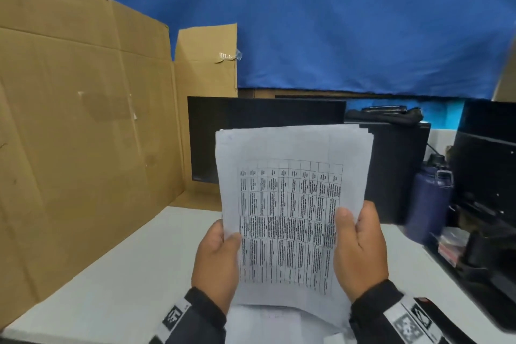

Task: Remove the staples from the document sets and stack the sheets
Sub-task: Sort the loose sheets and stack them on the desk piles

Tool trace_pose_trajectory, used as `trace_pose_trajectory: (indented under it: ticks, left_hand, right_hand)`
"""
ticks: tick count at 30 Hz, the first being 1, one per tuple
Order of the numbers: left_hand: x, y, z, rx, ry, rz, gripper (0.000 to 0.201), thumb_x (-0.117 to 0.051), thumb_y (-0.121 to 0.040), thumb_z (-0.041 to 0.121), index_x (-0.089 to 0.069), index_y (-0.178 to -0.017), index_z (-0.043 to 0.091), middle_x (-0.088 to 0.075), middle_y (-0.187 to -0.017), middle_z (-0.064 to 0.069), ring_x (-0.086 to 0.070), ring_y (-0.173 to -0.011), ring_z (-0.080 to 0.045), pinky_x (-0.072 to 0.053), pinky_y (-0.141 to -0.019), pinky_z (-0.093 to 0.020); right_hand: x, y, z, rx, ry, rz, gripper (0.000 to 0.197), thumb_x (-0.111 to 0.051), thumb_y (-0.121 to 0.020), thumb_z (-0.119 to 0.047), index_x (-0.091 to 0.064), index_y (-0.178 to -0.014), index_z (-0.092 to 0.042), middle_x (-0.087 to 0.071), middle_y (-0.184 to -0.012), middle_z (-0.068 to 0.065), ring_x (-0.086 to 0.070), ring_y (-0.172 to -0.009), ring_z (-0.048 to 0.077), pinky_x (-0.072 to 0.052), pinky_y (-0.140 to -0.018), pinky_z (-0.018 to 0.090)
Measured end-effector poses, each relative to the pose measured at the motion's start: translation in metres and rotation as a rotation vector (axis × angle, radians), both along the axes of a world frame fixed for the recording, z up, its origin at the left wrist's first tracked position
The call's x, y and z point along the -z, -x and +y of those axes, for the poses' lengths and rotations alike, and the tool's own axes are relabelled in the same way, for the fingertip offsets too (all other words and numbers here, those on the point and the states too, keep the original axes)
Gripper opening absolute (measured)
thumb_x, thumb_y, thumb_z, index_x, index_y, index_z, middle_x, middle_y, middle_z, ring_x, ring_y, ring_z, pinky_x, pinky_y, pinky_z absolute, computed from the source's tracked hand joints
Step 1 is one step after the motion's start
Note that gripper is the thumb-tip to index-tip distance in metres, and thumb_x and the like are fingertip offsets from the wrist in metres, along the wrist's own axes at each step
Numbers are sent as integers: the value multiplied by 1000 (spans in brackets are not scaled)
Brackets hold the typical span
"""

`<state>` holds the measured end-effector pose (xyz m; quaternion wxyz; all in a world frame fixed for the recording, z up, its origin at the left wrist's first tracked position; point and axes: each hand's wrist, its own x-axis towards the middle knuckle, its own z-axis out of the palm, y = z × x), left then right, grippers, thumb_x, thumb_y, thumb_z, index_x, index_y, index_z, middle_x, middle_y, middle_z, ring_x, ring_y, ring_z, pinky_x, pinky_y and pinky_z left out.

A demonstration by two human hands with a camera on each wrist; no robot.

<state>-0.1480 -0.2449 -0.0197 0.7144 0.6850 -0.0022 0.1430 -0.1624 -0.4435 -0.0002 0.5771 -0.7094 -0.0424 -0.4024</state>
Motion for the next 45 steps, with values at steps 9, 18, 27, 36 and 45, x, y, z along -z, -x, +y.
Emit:
trace_pose_trajectory:
  ticks: [9, 18, 27, 36, 45]
  left_hand:
    - [-6, 11, 4, 112, -108, -131, 40, -49, -86, 26, -60, -122, 38, -73, -113, 21, -67, -108, -2, -52, -96, -34]
    - [-4, -3, 7, -164, -144, -25, 21, -57, -98, 12, -68, -102, 29, -78, -96, 11, -73, -90, -13, -59, -79, -38]
    - [54, 4, 13, -37, -303, 128, 30, -50, -99, 7, -68, -108, 30, -74, -106, 16, -67, -97, 1, -50, -76, -14]
    - [-44, -5, 50, -175, -890, -295, 44, -56, -99, 16, -53, -70, 49, -55, -57, 14, -54, -61, -8, -38, -55, -29]
    - [-114, 12, 30, -405, -1433, -761, 30, -67, -89, 32, -65, -118, 39, -67, -92, 16, -63, -100, -19, -34, -104, -51]
  right_hand:
    - [-9, -4, 3, -89, 10, -14, 19, -52, -100, -13, -50, -113, -26, -67, -101, -25, -65, -93, -3, -50, -72, 17]
    - [-13, -6, 13, -133, -109, 132, 24, -50, -97, -2, -55, -104, -25, -69, -96, -11, -65, -79, -6, -48, -60, 9]
    - [13, -10, 7, -176, -180, 296, 30, -56, -94, 0, -65, -102, -27, -75, -93, -18, -68, -89, -1, -48, -71, 16]
    - [-52, 24, 14, 272, 630, -401, 45, -71, -73, -14, -61, -117, -19, -58, -122, -1, -51, -124, 27, -38, -107, 44]
    - [-71, 2, 25, 283, 1032, 97, 18, -62, -80, -14, -50, -81, -27, -53, -62, -7, -55, -58, 19, -41, -55, 33]
